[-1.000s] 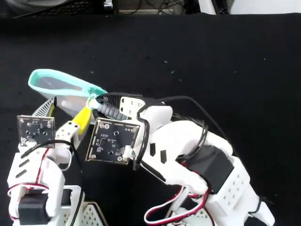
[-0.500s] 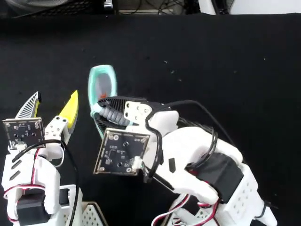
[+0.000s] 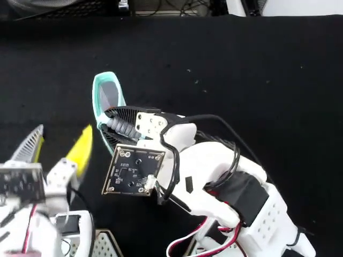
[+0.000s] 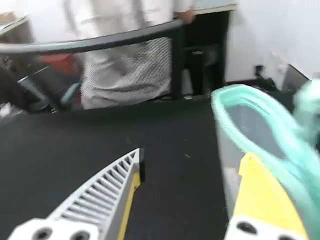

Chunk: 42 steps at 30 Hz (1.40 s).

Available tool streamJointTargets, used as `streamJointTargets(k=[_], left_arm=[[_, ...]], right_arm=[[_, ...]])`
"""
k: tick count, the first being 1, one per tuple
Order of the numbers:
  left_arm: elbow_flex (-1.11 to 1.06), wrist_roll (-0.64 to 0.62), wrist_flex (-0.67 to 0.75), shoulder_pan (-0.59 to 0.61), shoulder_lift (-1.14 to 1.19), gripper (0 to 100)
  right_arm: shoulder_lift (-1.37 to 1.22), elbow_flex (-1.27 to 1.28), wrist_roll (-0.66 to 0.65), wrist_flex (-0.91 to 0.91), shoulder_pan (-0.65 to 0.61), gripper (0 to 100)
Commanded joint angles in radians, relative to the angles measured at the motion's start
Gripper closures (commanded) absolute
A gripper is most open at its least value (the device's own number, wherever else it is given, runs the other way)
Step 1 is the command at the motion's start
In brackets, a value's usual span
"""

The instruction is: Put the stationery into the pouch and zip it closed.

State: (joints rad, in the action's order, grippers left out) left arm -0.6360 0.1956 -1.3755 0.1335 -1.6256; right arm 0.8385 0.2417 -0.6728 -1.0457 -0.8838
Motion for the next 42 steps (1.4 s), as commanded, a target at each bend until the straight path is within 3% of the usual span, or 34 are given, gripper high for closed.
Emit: streamJointTargets(k=[1,5,10,21,26,34,36,41,42], left_arm=[[0.168,0.028,-0.13,-0.117,-0.002,68],[0.295,0.025,-0.245,-0.213,0.006,68],[0.292,0.006,-0.267,-0.3,0.008,68],[-0.16,-0.118,0.123,-0.318,-0.002,68],[-0.231,-0.129,0.183,-0.315,-0.002,69],[-0.243,-0.066,0.213,-0.199,-0.003,69],[-0.236,-0.068,0.213,-0.199,-0.003,73],[-0.236,-0.06,0.219,-0.199,-0.003,98],[-0.236,-0.06,0.221,-0.199,-0.003,97]], right_arm=[[0.016,-0.007,-0.006,0.031,-0.006,98.5],[0.016,-0.007,-0.008,0.031,-0.006,98.5],[0.016,-0.007,-0.008,0.031,-0.006,98.5],[0.022,-0.01,-0.009,0.025,-0.005,98.5],[0.022,-0.01,-0.009,0.025,-0.005,98.5],[0.022,-0.005,-0.009,0.023,-0.003,98.5],[0.021,-0.005,-0.009,0.025,-0.002,98.5],[0.018,-0.005,-0.009,0.029,-0.002,98.5],[0.016,-0.005,-0.009,0.029,-0.002,98.5]])
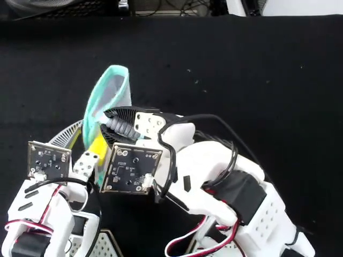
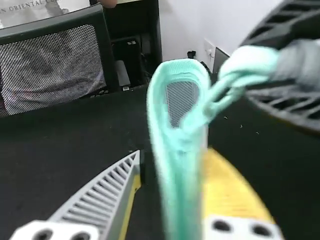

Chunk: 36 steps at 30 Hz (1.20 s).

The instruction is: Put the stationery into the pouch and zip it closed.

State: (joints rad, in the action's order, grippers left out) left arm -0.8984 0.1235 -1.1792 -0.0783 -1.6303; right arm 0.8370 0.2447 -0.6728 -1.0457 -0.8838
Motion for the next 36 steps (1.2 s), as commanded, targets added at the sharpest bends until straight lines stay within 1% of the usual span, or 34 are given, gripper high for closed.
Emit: streamJointTargets(k=[1,5,10,11,16,20,26,28,30,33,36], left_arm=[[0.027,0.009,0.021,0.013,0.002,95],[0.021,0.011,0.025,0.013,0.002,97],[0.019,0.011,0.025,0.013,0.002,97],[0.019,0.011,0.025,0.013,0.002,97],[0.018,0.011,0.025,0.012,0.003,97],[0.016,0.011,0.023,-0.001,0.003,97],[-0.021,0.012,0.028,-0.042,0.003,97],[-0.039,0.012,0.054,-0.041,0.003,97],[-0.053,0.012,0.068,-0.038,0.003,97],[-0.056,0.012,0.068,-0.041,0.003,97],[-0.056,0.012,0.068,-0.041,0.003,97]], right_arm=[[0.018,-0.008,-0.009,0.029,-0.002,98.5],[0.018,0.012,-0.008,0.032,0.005,98.5],[0.024,0.077,0.003,0.095,0.091,98.5],[0.027,0.107,0.023,0.117,0.11,98.6],[0.079,0.268,0.226,0.244,0.181,98.6],[0.162,0.407,0.353,0.359,0.193,98.6],[0.326,0.63,0.531,0.482,0.195,98.6],[0.398,0.7,0.566,0.522,0.199,98.6],[0.469,0.76,0.591,0.557,0.236,98.6],[0.539,0.823,0.605,0.6,0.325,98.6],[0.555,0.846,0.605,0.624,0.394,98.6]])
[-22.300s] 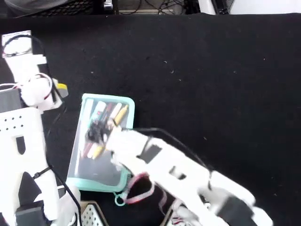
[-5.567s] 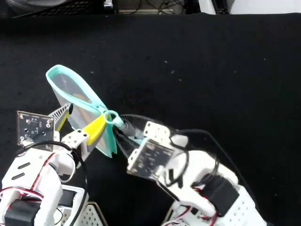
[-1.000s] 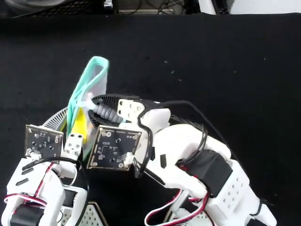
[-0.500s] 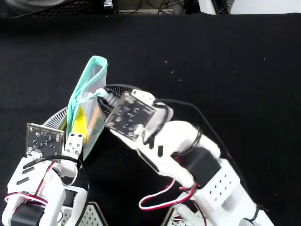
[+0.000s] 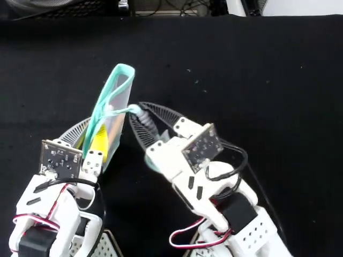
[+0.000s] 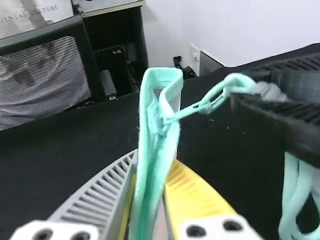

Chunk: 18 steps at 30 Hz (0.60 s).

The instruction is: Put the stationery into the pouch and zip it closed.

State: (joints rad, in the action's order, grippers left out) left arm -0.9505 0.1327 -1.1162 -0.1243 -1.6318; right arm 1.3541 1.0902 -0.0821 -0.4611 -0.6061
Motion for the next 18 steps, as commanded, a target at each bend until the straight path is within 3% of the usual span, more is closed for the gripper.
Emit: streamJointTargets(k=[1,10,18], left_arm=[[-0.004,0.003,0.005,0.005,0.005,97],[-0.005,0.003,0.005,0.005,0.005,97],[-0.005,0.003,0.002,0.005,0.005,97]], right_arm=[[0.038,0.004,0.014,0.046,0.126,98.6],[0.036,-0.001,0.012,0.052,0.133,98.6],[-0.102,-0.097,0.008,0.189,0.132,98.6]])
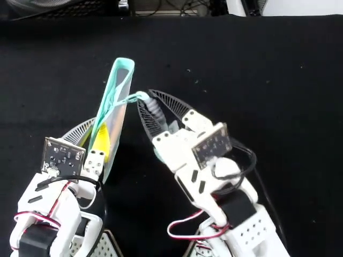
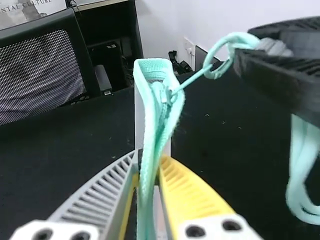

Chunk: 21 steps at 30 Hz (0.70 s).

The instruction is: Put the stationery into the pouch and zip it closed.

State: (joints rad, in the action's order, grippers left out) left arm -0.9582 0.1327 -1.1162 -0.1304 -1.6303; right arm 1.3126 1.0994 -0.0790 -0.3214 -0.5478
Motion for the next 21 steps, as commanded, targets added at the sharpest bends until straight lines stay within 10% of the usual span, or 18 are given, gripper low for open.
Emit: streamJointTargets(k=[1,21], left_arm=[[0.002,0.003,0.002,0.012,0.003,97],[0.005,0.003,-0.003,0.012,0.003,97]], right_arm=[[-0.105,-0.139,0.005,0.049,0.074,98.6],[-0.636,-0.549,0.003,0.048,0.077,98.6]])
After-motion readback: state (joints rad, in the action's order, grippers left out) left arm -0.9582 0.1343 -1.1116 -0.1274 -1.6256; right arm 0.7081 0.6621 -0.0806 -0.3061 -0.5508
